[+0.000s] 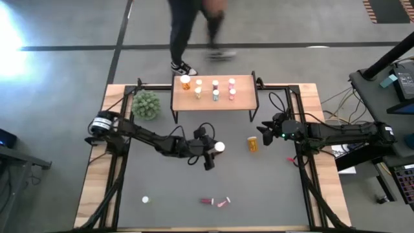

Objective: Pick and place medicine bottles onto shelf by color
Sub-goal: Put the left orange pill bottle on the shelf aligned with the other orange pill bottle

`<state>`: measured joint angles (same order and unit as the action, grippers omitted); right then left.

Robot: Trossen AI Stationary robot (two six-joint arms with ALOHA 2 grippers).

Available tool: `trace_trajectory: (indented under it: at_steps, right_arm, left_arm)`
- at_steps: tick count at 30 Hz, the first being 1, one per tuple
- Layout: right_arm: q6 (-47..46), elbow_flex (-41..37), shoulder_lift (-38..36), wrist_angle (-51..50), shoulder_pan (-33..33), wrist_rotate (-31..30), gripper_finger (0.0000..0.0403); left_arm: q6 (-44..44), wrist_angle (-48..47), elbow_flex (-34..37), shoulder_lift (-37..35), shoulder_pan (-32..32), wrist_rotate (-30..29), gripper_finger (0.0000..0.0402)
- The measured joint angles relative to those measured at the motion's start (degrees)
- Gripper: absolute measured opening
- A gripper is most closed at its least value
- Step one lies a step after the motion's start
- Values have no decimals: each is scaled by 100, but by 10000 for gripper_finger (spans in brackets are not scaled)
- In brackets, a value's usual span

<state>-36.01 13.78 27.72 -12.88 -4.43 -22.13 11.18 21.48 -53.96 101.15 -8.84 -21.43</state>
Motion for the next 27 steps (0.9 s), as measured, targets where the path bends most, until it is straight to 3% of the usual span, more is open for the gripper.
trace_trajectory:
  at_steps: [6, 13, 20, 27]
  right_arm:
    - [0, 7, -32, 27, 0, 2, 203]
    - [0, 7, -104, 32, 0, 0, 203]
    - [0, 7, -120, 35, 0, 0, 203]
    - [0, 7, -148, 33, 0, 0, 203]
  left_arm:
    - [-565, -271, 29, -750, 105, -151, 186]
    - [-852, -1820, 64, -1955, 419, -1218, 186]
    - [-118, -3071, 88, -2918, 978, -1488, 186]
    - [405, -3302, 99, -3099, 1462, -1697, 186]
